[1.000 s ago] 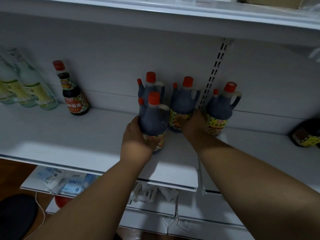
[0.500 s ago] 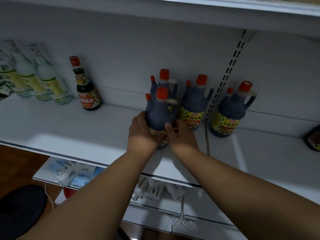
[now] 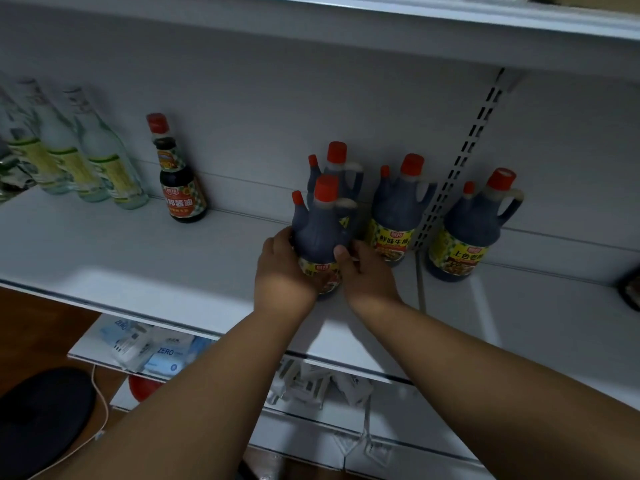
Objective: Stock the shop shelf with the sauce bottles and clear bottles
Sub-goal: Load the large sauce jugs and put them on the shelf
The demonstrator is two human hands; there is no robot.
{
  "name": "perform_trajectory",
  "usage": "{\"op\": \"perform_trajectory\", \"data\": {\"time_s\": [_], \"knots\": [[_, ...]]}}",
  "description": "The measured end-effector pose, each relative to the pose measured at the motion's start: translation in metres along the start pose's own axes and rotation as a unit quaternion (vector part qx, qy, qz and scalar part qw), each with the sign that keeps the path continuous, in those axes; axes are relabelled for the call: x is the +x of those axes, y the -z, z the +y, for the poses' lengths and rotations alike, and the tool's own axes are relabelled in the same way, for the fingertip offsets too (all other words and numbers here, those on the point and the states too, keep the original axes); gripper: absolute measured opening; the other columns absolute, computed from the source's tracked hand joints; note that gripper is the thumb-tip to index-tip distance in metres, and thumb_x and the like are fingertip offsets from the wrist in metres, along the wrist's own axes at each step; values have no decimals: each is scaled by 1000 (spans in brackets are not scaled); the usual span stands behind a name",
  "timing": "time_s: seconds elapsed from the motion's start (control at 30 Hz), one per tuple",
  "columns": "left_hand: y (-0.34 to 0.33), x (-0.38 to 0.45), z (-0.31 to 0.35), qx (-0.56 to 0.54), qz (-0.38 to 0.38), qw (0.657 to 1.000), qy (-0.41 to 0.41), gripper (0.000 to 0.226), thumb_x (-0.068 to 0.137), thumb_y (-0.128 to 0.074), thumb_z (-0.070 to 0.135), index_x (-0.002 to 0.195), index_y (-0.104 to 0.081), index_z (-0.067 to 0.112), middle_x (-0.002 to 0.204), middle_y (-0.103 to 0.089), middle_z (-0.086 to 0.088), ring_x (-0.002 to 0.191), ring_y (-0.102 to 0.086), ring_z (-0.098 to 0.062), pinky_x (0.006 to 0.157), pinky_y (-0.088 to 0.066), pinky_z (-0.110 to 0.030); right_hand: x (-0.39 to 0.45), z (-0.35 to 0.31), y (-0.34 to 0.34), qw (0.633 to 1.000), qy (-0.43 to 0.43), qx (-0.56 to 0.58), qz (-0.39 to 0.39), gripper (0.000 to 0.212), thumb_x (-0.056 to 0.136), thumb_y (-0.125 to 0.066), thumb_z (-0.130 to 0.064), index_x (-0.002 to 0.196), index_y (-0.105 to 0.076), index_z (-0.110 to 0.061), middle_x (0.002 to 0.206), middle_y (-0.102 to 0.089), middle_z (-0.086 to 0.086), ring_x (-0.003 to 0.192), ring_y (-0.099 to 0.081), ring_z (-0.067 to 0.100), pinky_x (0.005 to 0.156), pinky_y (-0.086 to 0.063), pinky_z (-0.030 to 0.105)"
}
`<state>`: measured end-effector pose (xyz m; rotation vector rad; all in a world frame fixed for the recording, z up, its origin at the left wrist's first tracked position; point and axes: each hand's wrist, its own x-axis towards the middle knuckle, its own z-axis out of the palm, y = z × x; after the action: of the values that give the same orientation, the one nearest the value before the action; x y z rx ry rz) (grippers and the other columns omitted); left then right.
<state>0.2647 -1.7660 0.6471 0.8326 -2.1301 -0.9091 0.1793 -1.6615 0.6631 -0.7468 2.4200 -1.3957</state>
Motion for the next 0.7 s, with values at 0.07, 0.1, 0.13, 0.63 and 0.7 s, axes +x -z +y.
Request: {"op": "perform_trajectory", "data": {"time_s": [0.07,0.1,0.13,0.63,0.7], "knots": [[1,-1,1,1,2,1000,-2,81,62,-88,31,131,-51,8,119,-56,-7,102,-60,-22,85,-52,-33,-2,-2,-1,1000,-5,13,2,39,100,-48,-40,130,-56,-16,130,-62,6,119,-57,24,86,-36,24],[2,-1,1,2,0,1000,-2,81,62,-88,31,131,-51,8,119,-56,-6,102,-60,-22,85,-53,-34,-2,-2,-1,1000,-8,14,3,39,100,-48,-40,130,-56,-16,130,-62,6,119,-57,24,86,-36,24],[2,-1,0,3,-3,1000,0,81,62,-88,30,131,-51,8,119,-56,-6,103,-60,-22,85,-53,-34,-1,-2,-1,1000,-9,10,3,39,100,-48,-41,130,-56,-16,130,-62,6,120,-57,25,86,-37,25],[13,-41,6,21,18,999,46,87,67,-82,38,139,-41,11,131,-48,-11,113,-56,-26,90,-52,-44,-36,-5,9,1000,8,-2,-4,25,100,-48,-37,109,-52,-13,96,-57,2,86,-54,20,65,-30,25],[19,-57,9,40,28,998,44,80,72,-80,39,137,-42,14,127,-50,-7,113,-55,-23,92,-51,-42,-48,-8,9,999,41,9,-17,23,99,-52,-33,106,-53,-11,94,-58,4,84,-53,18,64,-30,24]]}}
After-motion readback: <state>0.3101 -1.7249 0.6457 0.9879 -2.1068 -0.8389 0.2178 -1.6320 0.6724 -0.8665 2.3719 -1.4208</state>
